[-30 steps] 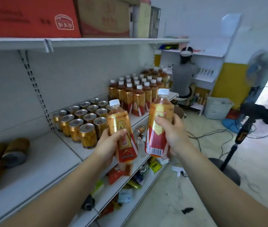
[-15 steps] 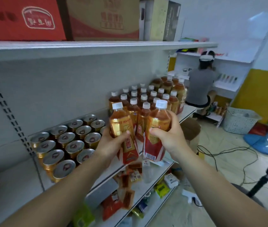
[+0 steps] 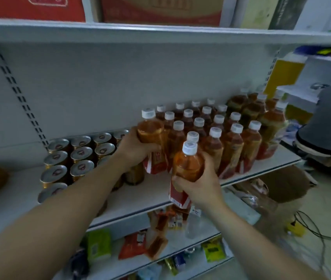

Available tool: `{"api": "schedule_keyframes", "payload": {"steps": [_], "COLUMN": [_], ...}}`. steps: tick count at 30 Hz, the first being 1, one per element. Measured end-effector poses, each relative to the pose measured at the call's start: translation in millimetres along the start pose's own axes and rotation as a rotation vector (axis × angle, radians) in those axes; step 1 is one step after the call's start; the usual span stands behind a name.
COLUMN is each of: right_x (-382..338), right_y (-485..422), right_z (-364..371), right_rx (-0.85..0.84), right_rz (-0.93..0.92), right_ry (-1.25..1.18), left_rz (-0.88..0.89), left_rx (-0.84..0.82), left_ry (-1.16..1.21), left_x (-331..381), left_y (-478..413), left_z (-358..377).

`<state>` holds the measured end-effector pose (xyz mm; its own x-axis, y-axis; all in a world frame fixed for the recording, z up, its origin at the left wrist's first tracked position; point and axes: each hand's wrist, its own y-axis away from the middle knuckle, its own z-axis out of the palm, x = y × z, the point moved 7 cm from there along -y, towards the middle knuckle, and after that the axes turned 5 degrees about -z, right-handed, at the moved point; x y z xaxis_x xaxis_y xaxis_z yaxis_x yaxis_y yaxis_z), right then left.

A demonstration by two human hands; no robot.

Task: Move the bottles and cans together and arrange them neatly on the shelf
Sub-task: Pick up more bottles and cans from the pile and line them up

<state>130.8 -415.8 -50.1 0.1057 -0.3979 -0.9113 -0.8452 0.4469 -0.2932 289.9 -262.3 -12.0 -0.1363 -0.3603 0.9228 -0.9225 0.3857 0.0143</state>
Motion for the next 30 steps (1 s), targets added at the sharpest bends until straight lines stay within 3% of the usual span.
{"api": "schedule_keyframes", "payload": {"steps": [9, 12, 14, 17, 21, 24, 30], "right_x": [8, 9, 7, 7, 1, -1, 6], "right_y": [5, 3, 3, -1, -2, -3, 0], "right_z": [22, 25, 23, 23, 21, 20, 19], "right_rx": [0.019, 0.039, 0.062, 0.025, 0.028, 0.017, -0.022], "right_rz": [-0.067, -0.08, -0.098, -0.09, -0.173, -0.212, -0.183], "right_ry": [0.013, 0.113, 0.215, 0.308, 0.323, 0.364, 0.396], "left_rz": [0.106, 0.047, -0.022, -0.049, 0.113, 0.188, 0.172], "left_rx": [-0.036, 0.058, 0.09, 0.001, -0.043, -0.013, 0.118], "left_ry": [-0.428, -0.593, -0.553, -0.465, -0.44, -0.459, -0.469], "left_x": [-3, -17, -27, -29, -7, 0, 1], "left_y": [-39, -47, -55, -67, -81, -95, -127], "left_z": [11, 3, -8, -16, -14, -15, -20]}}
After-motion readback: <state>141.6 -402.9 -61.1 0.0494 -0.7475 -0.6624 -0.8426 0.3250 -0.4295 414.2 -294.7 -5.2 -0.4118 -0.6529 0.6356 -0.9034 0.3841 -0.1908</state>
